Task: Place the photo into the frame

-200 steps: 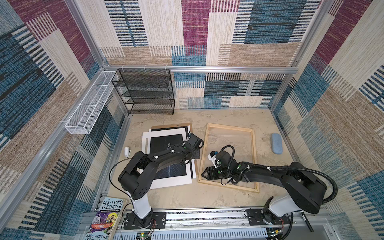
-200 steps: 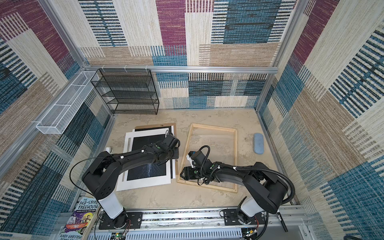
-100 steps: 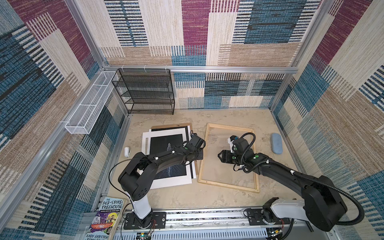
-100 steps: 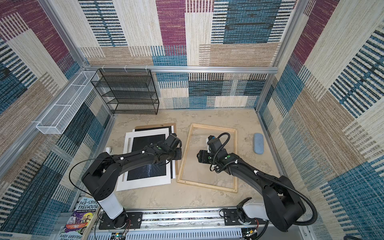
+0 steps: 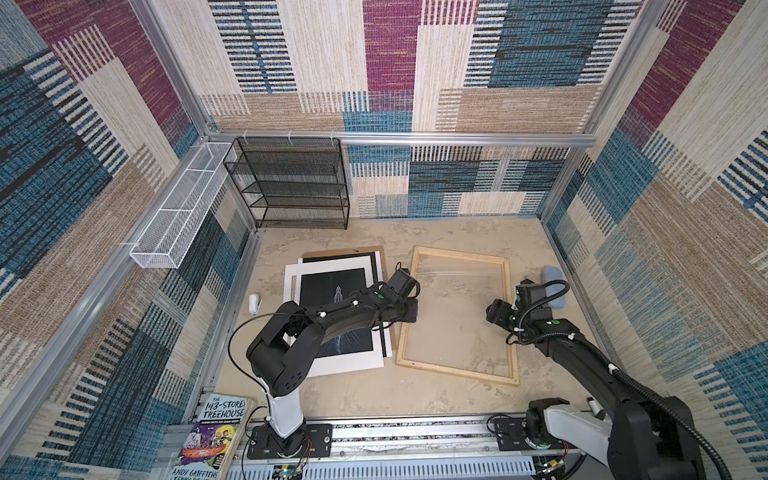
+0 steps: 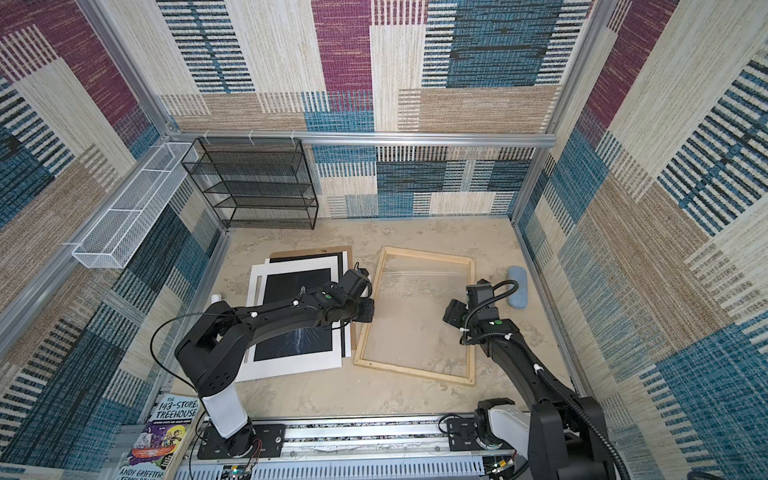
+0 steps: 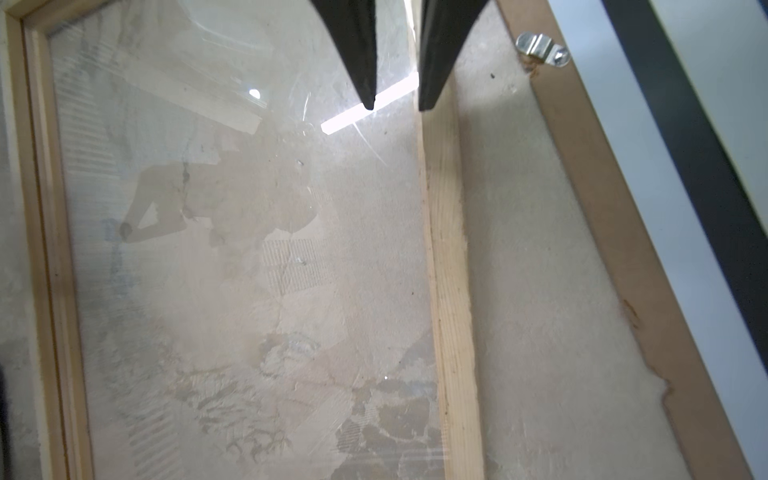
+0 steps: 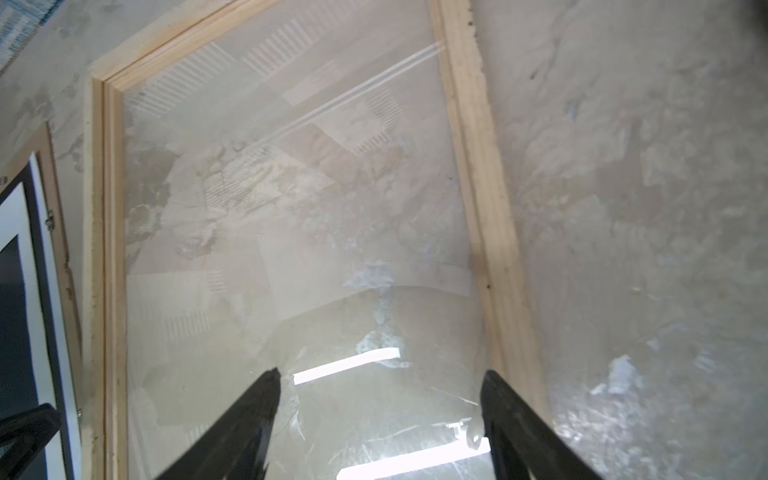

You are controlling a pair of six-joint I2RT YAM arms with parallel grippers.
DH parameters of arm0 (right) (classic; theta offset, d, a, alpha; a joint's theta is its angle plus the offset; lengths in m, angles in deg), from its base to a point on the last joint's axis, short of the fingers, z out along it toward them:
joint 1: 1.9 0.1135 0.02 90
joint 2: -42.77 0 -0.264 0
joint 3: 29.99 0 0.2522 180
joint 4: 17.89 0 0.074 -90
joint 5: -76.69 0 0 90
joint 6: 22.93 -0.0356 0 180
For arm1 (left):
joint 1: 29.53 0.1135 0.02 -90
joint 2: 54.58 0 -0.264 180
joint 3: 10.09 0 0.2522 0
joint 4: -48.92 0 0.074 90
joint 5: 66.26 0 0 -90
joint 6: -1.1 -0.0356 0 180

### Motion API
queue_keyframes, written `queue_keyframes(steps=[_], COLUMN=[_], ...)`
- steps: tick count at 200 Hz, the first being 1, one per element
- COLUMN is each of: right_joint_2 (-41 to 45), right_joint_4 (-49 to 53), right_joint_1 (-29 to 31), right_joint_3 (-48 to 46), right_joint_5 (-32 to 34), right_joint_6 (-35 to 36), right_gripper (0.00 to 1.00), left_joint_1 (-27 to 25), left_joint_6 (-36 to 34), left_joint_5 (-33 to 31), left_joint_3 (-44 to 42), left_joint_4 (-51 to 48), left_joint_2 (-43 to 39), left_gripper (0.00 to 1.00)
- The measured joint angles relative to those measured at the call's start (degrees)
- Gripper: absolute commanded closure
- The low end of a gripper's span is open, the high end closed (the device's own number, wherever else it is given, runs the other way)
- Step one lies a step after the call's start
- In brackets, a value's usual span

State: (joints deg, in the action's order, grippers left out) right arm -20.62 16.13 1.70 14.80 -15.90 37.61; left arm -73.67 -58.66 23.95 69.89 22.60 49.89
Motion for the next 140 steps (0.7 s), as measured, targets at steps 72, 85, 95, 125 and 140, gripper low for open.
queue_keyframes(steps=[72,85,95,125,140], right_joint_2=[-2.27,-2.73,-2.91,-3.43,-4.11], right_joint_4=[-2.05,-2.78,-3.23,-4.17,-4.72], right_joint_1=[-6.88,-7.08,-7.15,-7.43,-7.48], right_joint_3=[-3.15,-3.43,-3.65,-3.82,-3.82], right_joint_5=[-3.65,-4.31,-4.68,-5.33,-5.33], right_joint_6=[1.07,1.07,1.07,1.07,1.11], right_gripper=[0.28,0.28,0.29,0.30,0.31], left_joint_1=[-0.37,-0.37,-0.37,-0.37,-0.46], left_joint_6=[0.00,0.00,0.00,0.00,0.00], left_joint_5=[-1.38,-1.60,-1.75,-2.43,-2.73], left_joint_3=[1.84,1.95,2.12,2.25,2.36], left_joint_4=[-2.12,-2.14,-2.25,-2.49,-2.49], left_joint_2=[2.54,2.58,2.67,2.84,3.02], left_gripper=[0.73,0.72,0.72,0.73,0.73])
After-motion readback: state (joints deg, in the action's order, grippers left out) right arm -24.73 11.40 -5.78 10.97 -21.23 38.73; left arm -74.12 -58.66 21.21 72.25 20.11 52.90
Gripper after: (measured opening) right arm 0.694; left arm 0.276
